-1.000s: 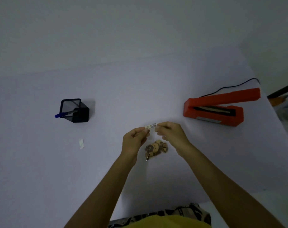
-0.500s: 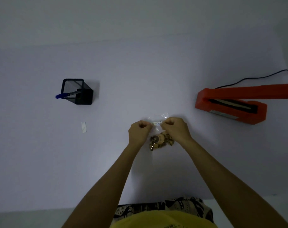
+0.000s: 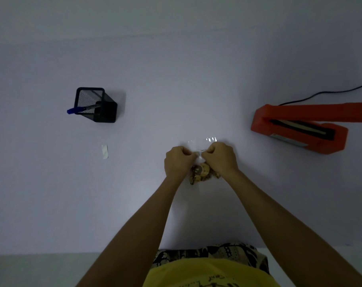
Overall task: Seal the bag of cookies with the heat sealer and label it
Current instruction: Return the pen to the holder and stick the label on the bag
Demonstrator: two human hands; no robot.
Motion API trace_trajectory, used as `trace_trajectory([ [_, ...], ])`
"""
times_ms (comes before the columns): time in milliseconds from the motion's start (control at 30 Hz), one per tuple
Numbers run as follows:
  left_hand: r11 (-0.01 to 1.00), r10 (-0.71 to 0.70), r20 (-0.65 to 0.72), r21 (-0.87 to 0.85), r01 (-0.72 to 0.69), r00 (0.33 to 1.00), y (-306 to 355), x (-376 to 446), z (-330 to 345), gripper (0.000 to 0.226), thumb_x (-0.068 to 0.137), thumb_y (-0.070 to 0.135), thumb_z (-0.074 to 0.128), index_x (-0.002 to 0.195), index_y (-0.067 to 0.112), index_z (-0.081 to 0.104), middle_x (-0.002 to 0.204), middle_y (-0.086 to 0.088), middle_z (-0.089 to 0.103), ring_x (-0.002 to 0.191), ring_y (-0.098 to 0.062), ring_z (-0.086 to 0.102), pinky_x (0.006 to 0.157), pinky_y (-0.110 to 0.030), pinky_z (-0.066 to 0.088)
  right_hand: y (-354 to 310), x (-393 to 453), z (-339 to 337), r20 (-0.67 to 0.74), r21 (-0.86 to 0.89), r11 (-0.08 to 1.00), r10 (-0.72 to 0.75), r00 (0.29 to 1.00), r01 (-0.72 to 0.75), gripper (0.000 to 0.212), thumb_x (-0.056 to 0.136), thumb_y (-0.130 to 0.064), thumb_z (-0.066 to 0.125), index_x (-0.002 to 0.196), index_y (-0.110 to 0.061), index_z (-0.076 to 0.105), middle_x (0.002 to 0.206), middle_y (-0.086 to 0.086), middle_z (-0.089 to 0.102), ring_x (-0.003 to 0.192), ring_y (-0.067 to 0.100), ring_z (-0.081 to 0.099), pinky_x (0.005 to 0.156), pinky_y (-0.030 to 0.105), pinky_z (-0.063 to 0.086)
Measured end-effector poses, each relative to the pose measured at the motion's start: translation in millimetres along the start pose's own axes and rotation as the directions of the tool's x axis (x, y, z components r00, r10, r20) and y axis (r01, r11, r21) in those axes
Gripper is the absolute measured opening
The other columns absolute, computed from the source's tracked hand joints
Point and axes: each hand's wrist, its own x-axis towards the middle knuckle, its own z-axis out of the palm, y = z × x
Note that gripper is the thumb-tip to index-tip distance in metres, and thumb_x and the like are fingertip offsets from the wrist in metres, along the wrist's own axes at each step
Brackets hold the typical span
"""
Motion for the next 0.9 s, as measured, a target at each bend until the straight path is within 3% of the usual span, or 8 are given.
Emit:
trace_trajectory([
  [167, 0.998, 0.021, -0.017, 0.053, -0.020, 1.000, 2, -1, 3, 0.016, 0.080, 0.028, 0.067, 0.080, 0.013, 0.072, 0.077, 0.003, 0.070, 0.068, -0.011, 0.060, 0.051, -0.017, 0.039, 4, 2, 1, -0.010, 0.014, 1.000, -0.019, 1.000, 0.020, 0.034, 0.077, -0.020, 0.066, 0.050, -0.015, 0.045, 0.048, 0.003, 0.051, 0.047, 0.014, 0.047, 0.049, 0.032, 0.041],
  [367, 1.000, 0.001, -0.009, 0.031, -0.001, 1.000, 1, 2, 3, 0.014, 0.077, 0.028, 0.067, 0.086, 0.018, 0.065, 0.080, 0.008, 0.065, 0.073, -0.011, 0.059, 0.053, -0.018, 0.035, 11, 13, -8, 0.011, 0.099, 0.995, 0.023, 1.000, -0.024, 0.014, 0.074, -0.014, 0.070, 0.080, -0.009, 0.058, 0.074, 0.000, 0.062, 0.068, 0.017, 0.057, 0.059, 0.028, 0.043],
  [467, 1.000, -0.014, 0.006, 0.011, 0.014, 1.000, -1, 6, 1, 0.016, 0.077, 0.028, 0.069, 0.089, 0.020, 0.062, 0.083, 0.009, 0.062, 0.080, -0.012, 0.059, 0.060, -0.021, 0.037, 12, 16, -13, 0.014, 0.096, 0.995, 0.001, 1.000, -0.002, 0.008, 0.078, -0.011, 0.067, 0.081, -0.008, 0.059, 0.072, -0.001, 0.060, 0.072, 0.019, 0.057, 0.062, 0.026, 0.039],
  [600, 1.000, -0.002, 0.017, 0.013, 0.002, 1.000, -1, 9, 0, 0.019, 0.079, 0.028, 0.071, 0.092, 0.018, 0.063, 0.082, 0.009, 0.060, 0.076, -0.009, 0.055, 0.053, -0.014, 0.031, 11, 17, -10, 0.020, 0.107, 0.994, 0.007, 1.000, -0.009, 0.021, 0.077, -0.025, 0.071, 0.081, -0.008, 0.059, 0.074, 0.001, 0.063, 0.071, 0.018, 0.059, 0.064, 0.031, 0.047],
  [800, 1.000, -0.014, 0.021, 0.004, 0.014, 1.000, -1, 12, 2, 0.017, 0.079, 0.025, 0.070, 0.092, 0.016, 0.063, 0.081, 0.009, 0.058, 0.077, -0.012, 0.055, 0.053, -0.015, 0.034, 13, 18, -14, 0.038, 0.176, 0.984, 0.017, 0.999, -0.024, 0.021, 0.081, -0.028, 0.063, 0.086, -0.008, 0.059, 0.082, 0.007, 0.069, 0.079, 0.024, 0.066, 0.073, 0.036, 0.053],
  [900, 1.000, -0.010, 0.021, -0.006, 0.010, 1.000, -2, 12, 3, 0.019, 0.079, 0.026, 0.070, 0.093, 0.015, 0.063, 0.080, 0.008, 0.058, 0.076, -0.011, 0.055, 0.053, -0.016, 0.033, 12, 14, -11, 0.033, 0.149, 0.989, -0.002, 0.999, -0.003, 0.039, 0.076, -0.043, 0.071, 0.084, -0.008, 0.056, 0.075, 0.002, 0.064, 0.068, 0.016, 0.059, 0.063, 0.033, 0.049],
])
